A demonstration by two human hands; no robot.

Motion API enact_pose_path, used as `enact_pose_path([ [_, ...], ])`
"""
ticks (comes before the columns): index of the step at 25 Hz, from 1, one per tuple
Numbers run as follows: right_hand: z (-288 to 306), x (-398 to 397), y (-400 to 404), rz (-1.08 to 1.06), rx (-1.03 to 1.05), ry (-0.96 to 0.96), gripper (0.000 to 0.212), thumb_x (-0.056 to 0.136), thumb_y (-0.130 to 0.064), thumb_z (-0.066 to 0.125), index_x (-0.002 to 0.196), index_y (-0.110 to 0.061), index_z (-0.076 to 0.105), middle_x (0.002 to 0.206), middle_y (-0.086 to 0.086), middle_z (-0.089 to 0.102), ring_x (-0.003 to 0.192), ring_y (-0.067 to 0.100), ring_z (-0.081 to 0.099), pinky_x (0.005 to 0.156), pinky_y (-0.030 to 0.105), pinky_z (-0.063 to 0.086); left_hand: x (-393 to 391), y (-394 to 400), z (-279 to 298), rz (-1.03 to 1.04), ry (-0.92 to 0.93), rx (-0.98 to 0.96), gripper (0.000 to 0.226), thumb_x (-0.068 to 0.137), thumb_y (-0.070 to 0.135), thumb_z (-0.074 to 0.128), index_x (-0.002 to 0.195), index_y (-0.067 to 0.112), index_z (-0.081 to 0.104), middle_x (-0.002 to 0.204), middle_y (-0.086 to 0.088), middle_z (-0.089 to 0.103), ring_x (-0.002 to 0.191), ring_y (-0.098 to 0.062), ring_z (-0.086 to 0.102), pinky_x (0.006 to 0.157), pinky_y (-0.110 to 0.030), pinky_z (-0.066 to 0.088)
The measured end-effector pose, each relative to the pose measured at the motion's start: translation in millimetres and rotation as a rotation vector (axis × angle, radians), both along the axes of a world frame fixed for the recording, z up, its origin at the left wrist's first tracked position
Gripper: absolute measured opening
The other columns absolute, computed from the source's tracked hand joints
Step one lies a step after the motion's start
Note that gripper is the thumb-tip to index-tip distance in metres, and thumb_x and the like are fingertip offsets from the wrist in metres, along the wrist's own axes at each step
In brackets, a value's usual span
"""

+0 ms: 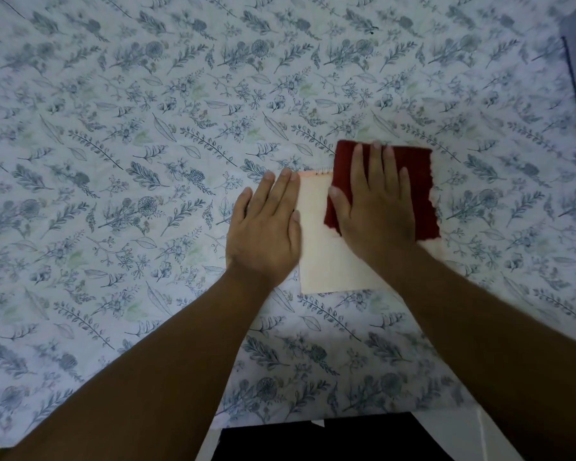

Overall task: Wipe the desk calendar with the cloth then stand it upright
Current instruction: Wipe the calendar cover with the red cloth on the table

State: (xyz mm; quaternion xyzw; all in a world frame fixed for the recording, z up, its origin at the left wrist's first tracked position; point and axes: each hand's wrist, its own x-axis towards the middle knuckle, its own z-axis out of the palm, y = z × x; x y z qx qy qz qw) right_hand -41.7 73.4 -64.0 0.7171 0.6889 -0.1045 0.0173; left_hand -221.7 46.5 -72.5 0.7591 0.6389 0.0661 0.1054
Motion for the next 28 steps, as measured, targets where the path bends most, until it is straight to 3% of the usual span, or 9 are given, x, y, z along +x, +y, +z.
enact_pose_path([
  [6,6,28,-92,0.059,-0.011,0.001,0.075,0.103,-0.057,0.023,0.162,-0.011,0.012,0.168,0.019,0.013,0.155,0.034,0.01,0.123,0.053,0.012,2,-1,0,0.025,-0.01,-0.019,0.058,0.105,0.032,0.027,0.162,0.019,0.023,0.169,0.004,0.023,0.157,-0.017,0.014,0.125,-0.045,0.014],
  [11,-5,21,-22,0.049,0.026,0.013,0.076,0.101,-0.058,0.019,0.162,-0.014,0.009,0.169,0.016,0.009,0.155,0.031,0.006,0.124,0.052,0.009,15,-3,6,0.089,-0.085,-0.104,0.06,0.107,0.038,0.021,0.163,0.019,0.015,0.171,0.004,0.015,0.158,-0.016,0.003,0.127,-0.045,0.004],
  [17,1,51,-83,0.078,0.007,0.006,0.074,0.102,-0.059,0.022,0.162,-0.017,0.012,0.169,0.015,0.012,0.155,0.031,0.008,0.124,0.052,0.01,19,-8,2,0.105,-0.025,-0.082,0.062,0.106,0.036,0.023,0.164,0.017,0.011,0.171,0.001,0.011,0.158,-0.018,0.003,0.126,-0.049,0.004],
  [21,-2,45,-23,0.069,0.024,0.006,0.074,0.102,-0.059,0.019,0.162,-0.018,0.011,0.17,0.014,0.011,0.155,0.032,0.008,0.123,0.058,0.01,19,-7,2,0.092,0.004,-0.084,0.062,0.106,0.038,0.02,0.164,0.018,0.01,0.171,0.001,0.011,0.158,-0.018,0.003,0.126,-0.049,0.003],
  [23,1,42,-4,0.049,0.025,0.0,0.079,0.098,-0.066,0.019,0.162,-0.021,0.01,0.17,0.01,0.009,0.156,0.03,0.007,0.121,0.064,0.003,20,-7,3,0.112,0.005,-0.081,0.062,0.106,0.037,0.019,0.164,0.018,0.009,0.171,0.002,0.011,0.158,-0.018,0.003,0.126,-0.049,0.003],
  [25,0,48,-20,0.064,0.023,-0.005,0.088,0.093,-0.075,0.023,0.162,-0.022,0.009,0.171,0.006,0.006,0.156,0.027,0.005,0.116,0.063,-0.003,22,-7,4,0.125,0.011,-0.078,0.062,0.106,0.037,0.019,0.164,0.018,0.01,0.171,0.002,0.011,0.158,-0.017,0.003,0.126,-0.049,0.005],
  [28,0,68,-69,0.098,0.053,0.054,0.075,0.1,-0.06,0.028,0.162,-0.02,0.015,0.17,0.007,0.012,0.156,0.026,0.008,0.122,0.061,0.012,24,-7,7,0.124,0.028,-0.102,0.062,0.106,0.038,0.018,0.164,0.019,0.007,0.172,0.002,0.009,0.158,-0.017,0.002,0.127,-0.049,0.004],
])
